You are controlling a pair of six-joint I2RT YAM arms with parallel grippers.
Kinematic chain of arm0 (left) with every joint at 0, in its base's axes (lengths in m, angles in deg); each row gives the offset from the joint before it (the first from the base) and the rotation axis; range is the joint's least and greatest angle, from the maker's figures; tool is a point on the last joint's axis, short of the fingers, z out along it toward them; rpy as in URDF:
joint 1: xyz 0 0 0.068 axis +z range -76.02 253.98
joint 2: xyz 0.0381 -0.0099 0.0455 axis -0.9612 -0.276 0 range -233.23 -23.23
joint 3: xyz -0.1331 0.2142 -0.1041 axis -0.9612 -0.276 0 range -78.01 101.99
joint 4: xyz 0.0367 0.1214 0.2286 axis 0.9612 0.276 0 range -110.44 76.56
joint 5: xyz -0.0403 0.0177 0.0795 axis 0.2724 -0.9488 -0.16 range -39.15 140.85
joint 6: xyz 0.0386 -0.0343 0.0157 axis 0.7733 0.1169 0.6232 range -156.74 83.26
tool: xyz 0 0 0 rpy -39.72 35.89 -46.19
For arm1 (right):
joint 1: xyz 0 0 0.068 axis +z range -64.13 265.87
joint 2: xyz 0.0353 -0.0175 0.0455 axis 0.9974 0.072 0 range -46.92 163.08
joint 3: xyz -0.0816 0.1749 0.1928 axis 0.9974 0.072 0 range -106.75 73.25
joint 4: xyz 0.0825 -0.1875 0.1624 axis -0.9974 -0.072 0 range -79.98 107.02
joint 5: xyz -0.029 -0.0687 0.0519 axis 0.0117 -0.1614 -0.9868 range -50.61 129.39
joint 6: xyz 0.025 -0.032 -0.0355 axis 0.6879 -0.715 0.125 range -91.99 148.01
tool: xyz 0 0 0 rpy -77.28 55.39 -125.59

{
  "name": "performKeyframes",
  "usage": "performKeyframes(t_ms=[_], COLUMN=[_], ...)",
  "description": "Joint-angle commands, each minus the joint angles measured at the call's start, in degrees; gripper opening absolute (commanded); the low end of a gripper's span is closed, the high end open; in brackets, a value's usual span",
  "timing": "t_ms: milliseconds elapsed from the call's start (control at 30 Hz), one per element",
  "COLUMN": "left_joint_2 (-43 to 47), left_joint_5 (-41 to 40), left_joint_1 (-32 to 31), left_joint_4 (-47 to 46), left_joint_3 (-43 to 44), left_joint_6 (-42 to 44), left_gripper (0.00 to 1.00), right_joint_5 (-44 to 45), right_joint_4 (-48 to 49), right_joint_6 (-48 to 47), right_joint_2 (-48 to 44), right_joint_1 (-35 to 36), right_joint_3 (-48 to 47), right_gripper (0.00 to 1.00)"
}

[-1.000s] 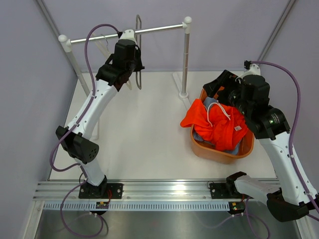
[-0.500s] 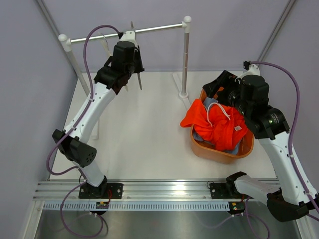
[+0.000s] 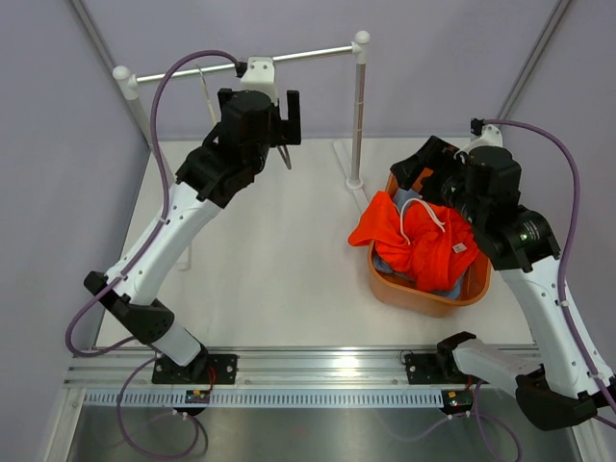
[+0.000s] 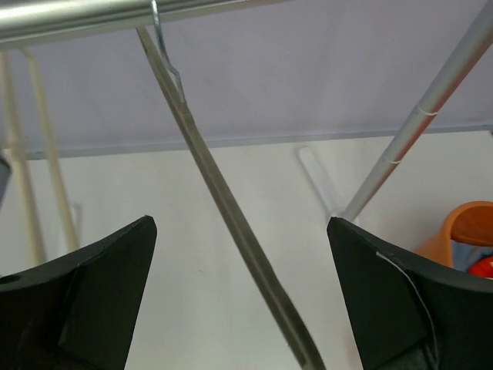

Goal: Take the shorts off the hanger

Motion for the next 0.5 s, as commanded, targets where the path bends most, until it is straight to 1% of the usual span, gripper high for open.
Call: performKeyframes(t_ms=[0, 33, 67, 100, 167, 267, 400, 467], left_joint_2=[3.9, 4.5, 5.4, 7.4, 9.4, 12.4, 17.1, 19.9], left_joint_5=[-11.7, -12.7, -13.5, -15.5, -16.8, -15.2, -15.2, -13.1], left_joint_1=[-2.6, -4.3, -5.3, -7.7, -9.5, -11.0, -14.3, -14.7], left_joint_4=[-0.1, 0.2, -0.5, -1.3, -2.0, 0.9, 0.8, 1.0], left_joint_3=[1.0, 0.9, -0.2, -1.3, -3.4, -4.4, -11.3, -13.9], left_joint_6=[2.4, 2.5, 3.3, 3.9, 4.2, 1.3, -0.1, -1.7], left_gripper=[0.99, 0.99, 0.99, 0.99, 0.99, 0.99, 0.99, 0.99], right_joint_5=[0.2, 0.2, -0.1, 0.0, 0.6, 1.9, 2.0, 2.5], right_joint_4=[3.0, 3.2, 3.5, 4.3, 5.1, 4.8, 4.8, 5.6], right_joint_6=[-2.2, -2.7, -3.1, -3.4, -4.3, -5.3, -6.5, -7.0], right_joint_2=[-2.5, -2.8, -3.2, -4.4, -6.1, -7.3, -8.4, -9.4], right_joint_1=[-0.3, -0.3, -0.3, -0.3, -0.2, -0.3, -0.3, -0.3], right_joint_3=[0.7, 0.7, 1.4, 1.7, 2.7, 2.9, 3.6, 4.5], right_gripper=[0.91, 0.92, 0.97, 1.0, 1.0, 0.99, 1.0, 1.0])
